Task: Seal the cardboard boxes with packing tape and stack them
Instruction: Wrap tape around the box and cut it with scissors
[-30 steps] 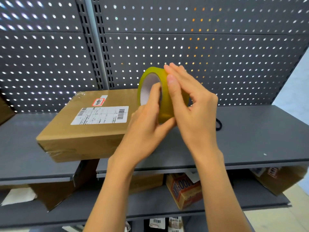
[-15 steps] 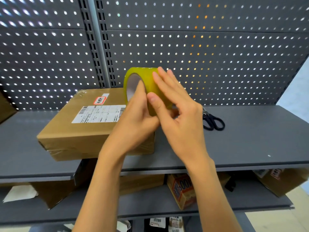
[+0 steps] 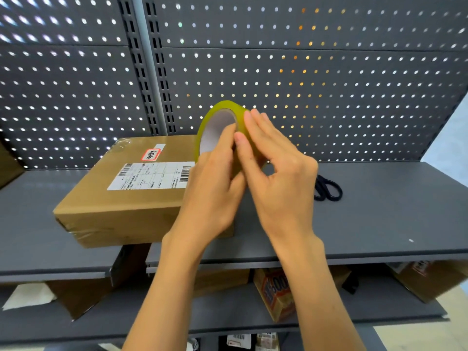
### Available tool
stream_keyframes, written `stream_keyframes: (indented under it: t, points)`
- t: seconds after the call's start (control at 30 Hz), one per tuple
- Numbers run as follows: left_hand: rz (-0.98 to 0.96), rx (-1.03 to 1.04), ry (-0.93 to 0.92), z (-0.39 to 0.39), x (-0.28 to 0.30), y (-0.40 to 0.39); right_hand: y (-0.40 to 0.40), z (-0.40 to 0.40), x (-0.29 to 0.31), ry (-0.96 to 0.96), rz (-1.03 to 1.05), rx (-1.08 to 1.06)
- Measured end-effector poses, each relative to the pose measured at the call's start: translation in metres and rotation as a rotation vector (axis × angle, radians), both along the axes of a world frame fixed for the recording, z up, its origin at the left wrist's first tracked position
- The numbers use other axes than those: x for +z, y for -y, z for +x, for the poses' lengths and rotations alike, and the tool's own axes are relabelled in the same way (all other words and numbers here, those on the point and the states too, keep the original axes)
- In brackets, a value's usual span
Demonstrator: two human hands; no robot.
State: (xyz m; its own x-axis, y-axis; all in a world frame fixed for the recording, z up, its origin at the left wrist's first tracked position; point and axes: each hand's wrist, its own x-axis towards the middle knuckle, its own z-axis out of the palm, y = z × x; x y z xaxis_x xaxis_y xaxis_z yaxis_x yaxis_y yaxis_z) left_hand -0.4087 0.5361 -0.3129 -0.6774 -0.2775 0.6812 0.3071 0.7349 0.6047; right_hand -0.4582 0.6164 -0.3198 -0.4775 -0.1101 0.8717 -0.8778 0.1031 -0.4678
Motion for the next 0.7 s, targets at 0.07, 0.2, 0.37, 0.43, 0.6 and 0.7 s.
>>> stream_keyframes:
  t: [0.07, 0.2, 0.37, 0.43, 0.6, 0.7]
  points:
    - [0.008, 0.004, -0.004, -0.002, -0.001, -0.001, 0.000, 0.000, -0.001, 0.001, -0.013, -0.010]
    - [-0.001, 0.007, 0.014, -0.004, -0.002, -0.001, 0.000, -0.001, -0.003, -0.024, -0.075, -0.064]
    - [-0.077, 0.017, 0.050, -0.004, -0.004, 0.002, -0.002, -0.002, -0.001, -0.030, -0.109, -0.092]
    - [-0.121, 0.022, 0.052, -0.003, -0.003, 0.003, -0.005, -0.002, 0.004, 0.038, -0.145, -0.061]
    - [-0.187, 0.059, 0.098, 0.004, 0.002, 0.010, -0.010, -0.004, 0.014, 0.313, -0.182, 0.222]
    - [-0.268, 0.073, 0.170, 0.011, 0.004, 0.020, -0.015, -0.012, 0.018, 0.432, -0.126, 0.355]
